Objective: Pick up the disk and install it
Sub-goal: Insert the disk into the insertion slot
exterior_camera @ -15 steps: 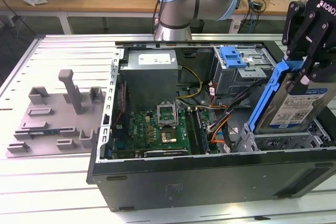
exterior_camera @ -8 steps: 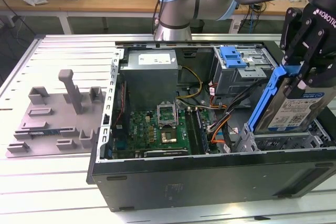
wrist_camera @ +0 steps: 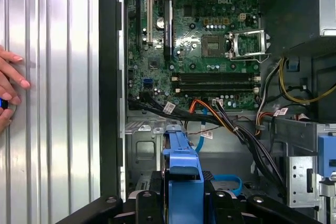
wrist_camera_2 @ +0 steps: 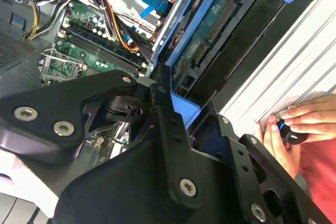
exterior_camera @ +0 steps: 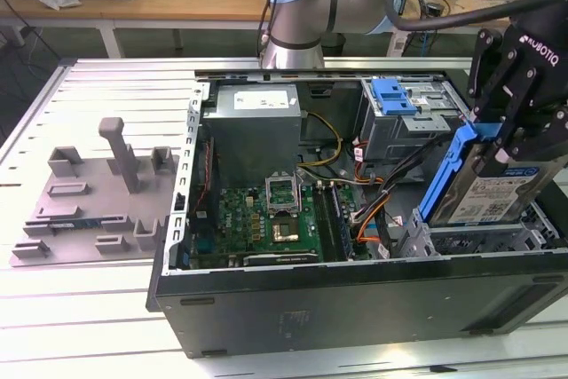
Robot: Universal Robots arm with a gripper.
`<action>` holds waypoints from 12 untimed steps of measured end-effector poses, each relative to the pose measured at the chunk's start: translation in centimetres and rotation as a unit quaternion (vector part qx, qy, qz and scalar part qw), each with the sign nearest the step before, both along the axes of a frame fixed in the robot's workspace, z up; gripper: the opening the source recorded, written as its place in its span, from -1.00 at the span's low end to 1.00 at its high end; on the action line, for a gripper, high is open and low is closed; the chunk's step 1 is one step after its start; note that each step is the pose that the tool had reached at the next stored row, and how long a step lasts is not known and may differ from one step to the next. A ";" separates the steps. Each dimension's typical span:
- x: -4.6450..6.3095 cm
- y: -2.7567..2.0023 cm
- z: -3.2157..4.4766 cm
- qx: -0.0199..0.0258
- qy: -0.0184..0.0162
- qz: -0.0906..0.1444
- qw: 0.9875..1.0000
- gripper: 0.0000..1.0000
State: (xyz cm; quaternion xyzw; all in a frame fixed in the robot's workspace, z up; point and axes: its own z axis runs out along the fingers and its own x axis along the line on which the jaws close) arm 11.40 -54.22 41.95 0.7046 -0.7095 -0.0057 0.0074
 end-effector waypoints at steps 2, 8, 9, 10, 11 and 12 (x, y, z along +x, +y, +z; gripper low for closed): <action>0.0 0.00 -0.32 0.000 0.000 0.000 1.000 -0.26; 0.0 -0.01 -1.65 0.000 0.000 0.000 1.000 -0.26; 0.0 -0.02 -1.98 0.000 0.000 0.000 1.000 -0.26; 0.0 -0.02 -2.26 0.000 0.000 0.000 1.000 -0.26; 0.0 -0.02 -2.55 0.000 0.000 0.000 1.000 -0.26; 0.0 -0.02 -2.85 0.000 0.000 0.000 1.000 -0.26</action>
